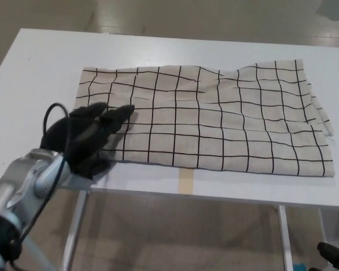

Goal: Use the left hand to fold a white towel with checkered patterns in half.

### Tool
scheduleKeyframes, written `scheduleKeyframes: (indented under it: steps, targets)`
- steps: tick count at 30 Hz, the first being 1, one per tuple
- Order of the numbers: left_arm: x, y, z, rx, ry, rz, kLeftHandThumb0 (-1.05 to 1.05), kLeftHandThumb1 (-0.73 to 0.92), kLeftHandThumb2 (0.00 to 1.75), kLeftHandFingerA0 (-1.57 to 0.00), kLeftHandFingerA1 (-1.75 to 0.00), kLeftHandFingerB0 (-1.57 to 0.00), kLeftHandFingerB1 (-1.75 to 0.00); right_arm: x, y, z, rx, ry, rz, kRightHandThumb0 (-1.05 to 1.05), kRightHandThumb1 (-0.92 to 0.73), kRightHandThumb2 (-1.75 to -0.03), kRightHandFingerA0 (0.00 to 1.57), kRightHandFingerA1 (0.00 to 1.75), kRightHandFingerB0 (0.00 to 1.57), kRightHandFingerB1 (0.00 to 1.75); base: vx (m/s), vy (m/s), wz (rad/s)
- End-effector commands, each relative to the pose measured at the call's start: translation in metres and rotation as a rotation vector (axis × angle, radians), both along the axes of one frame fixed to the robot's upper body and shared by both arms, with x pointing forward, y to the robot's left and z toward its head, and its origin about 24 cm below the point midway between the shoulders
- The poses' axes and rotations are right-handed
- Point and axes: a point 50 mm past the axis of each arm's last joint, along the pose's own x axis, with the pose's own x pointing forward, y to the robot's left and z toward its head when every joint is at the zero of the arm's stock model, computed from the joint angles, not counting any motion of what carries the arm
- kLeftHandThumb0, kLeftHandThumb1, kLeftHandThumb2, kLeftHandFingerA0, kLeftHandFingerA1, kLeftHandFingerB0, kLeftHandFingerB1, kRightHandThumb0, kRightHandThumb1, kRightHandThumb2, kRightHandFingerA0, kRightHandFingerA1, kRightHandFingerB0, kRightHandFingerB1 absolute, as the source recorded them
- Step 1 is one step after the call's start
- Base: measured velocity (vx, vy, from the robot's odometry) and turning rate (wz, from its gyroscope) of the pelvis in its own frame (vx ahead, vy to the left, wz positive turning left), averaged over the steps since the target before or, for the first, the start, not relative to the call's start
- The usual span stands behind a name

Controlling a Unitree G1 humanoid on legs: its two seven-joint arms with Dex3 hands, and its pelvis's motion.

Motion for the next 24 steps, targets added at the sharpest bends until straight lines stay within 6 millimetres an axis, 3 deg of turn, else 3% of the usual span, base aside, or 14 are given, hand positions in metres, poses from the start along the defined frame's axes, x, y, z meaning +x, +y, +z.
scheduleKeyframes:
  steps: [1, 11, 12, 13, 16, 17, 18, 19, 20, 21, 22, 23, 24]
  targets:
    - [0.004, 0.0, -0.019, 0.151, 0.0, 0.083, -0.16, 0.52, 0.63, 0.0, -0.01, 0.0, -0.06, -0.004, -0.001, -0.001, -0.03, -0.002, 0.024, -0.24, -0.66, -0.59, 0.43, 0.61, 0.54, 0.56, 0.0, 0.0, 0.0]
    - [0.007, -0.003, -0.027, 0.195, -0.02, 0.119, -0.22, 0.52, 0.62, 0.0, -0.01, 0.0, -0.1, -0.002, -0.002, 0.001, -0.037, -0.017, 0.024, -0.24, -0.65, -0.59, 0.44, 0.62, 0.54, 0.56, 0.0, 0.0, 0.0]
    - [0.007, -0.003, -0.029, 0.208, -0.022, 0.121, -0.28, 0.48, 0.73, 0.0, 0.0, 0.0, -0.16, -0.003, -0.002, 0.001, -0.04, -0.015, 0.02, -0.24, -0.65, -0.59, 0.44, 0.62, 0.53, 0.57, 0.0, 0.0, 0.0]
    - [0.007, -0.004, -0.03, 0.213, -0.023, 0.122, -0.28, 0.48, 0.73, 0.0, 0.0, 0.0, -0.16, -0.003, -0.002, 0.001, -0.041, -0.014, 0.018, -0.24, -0.65, -0.59, 0.44, 0.62, 0.53, 0.57, 0.0, 0.0, 0.0]
    - [0.007, -0.004, -0.032, 0.264, -0.039, 0.123, -0.3, 0.48, 0.73, -0.01, -0.15, -0.01, -0.26, -0.005, -0.001, 0.0, -0.041, -0.004, 0.02, -0.24, -0.65, -0.59, 0.44, 0.61, 0.53, 0.57, 0.0, 0.0, 0.0]
    - [0.008, -0.005, -0.031, 0.295, -0.064, 0.119, -0.23, 0.55, 0.99, 0.0, -0.49, 0.0, -0.49, -0.005, -0.001, 0.0, -0.042, -0.003, 0.019, -0.24, -0.65, -0.59, 0.44, 0.61, 0.53, 0.57, 0.0, 0.0, 0.0]
    - [0.008, -0.005, -0.031, 0.295, -0.064, 0.119, -0.23, 0.55, 0.99, 0.0, -0.49, 0.0, -0.49, -0.005, -0.001, 0.0, -0.042, -0.003, 0.019, -0.24, -0.65, -0.59, 0.44, 0.61, 0.53, 0.57, 0.0, 0.0, 0.0]
    - [0.009, -0.008, -0.031, 0.343, -0.094, 0.115, -0.33, 0.58, 0.57, -0.71, -0.59, -0.7, -0.51, -0.006, 0.0, 0.0, -0.042, -0.003, 0.022, -0.24, -0.65, -0.59, 0.44, 0.61, 0.53, 0.56, 0.0, 0.0, 0.0]
    - [0.01, -0.011, -0.03, 0.398, -0.121, 0.112, -0.34, 0.56, 0.58, -0.82, -1.08, -0.84, -0.85, -0.008, 0.002, 0.0, -0.044, -0.005, 0.025, -0.24, -0.65, -0.59, 0.44, 0.61, 0.53, 0.56, 0.0, 0.0, 0.0]
    - [0.01, -0.012, -0.03, 0.412, -0.128, 0.112, -0.34, 0.56, 0.58, -0.82, -1.08, -0.84, -0.85, -0.008, 0.002, 0.0, -0.045, -0.005, 0.026, -0.24, -0.65, -0.59, 0.44, 0.61, 0.53, 0.56, 0.0, 0.0, 0.0]
    - [0.01, -0.013, -0.031, 0.419, -0.139, 0.112, -0.32, 0.57, 0.57, -0.75, -1.67, -0.87, -1.33, -0.008, 0.002, 0.0, -0.048, -0.007, 0.026, -0.24, -0.65, -0.59, 0.44, 0.62, 0.54, 0.56, 0.0, 0.0, 0.0]
    - [0.01, -0.013, -0.031, 0.424, -0.148, 0.113, -0.32, 0.57, 0.57, -0.75, -1.67, -0.87, -1.33, -0.008, 0.002, 0.0, -0.049, -0.008, 0.026, -0.24, -0.65, -0.59, 0.44, 0.62, 0.54, 0.56, 0.0, 0.0, 0.0]
    - [0.01, -0.013, -0.03, 0.414, -0.17, 0.115, -0.3, 0.57, 0.56, -0.7, -1.75, -0.73, -1.64, -0.007, 0.002, 0.0, -0.052, -0.01, 0.027, -0.24, -0.65, -0.59, 0.44, 0.61, 0.54, 0.56, 0.0, 0.0, 0.0]
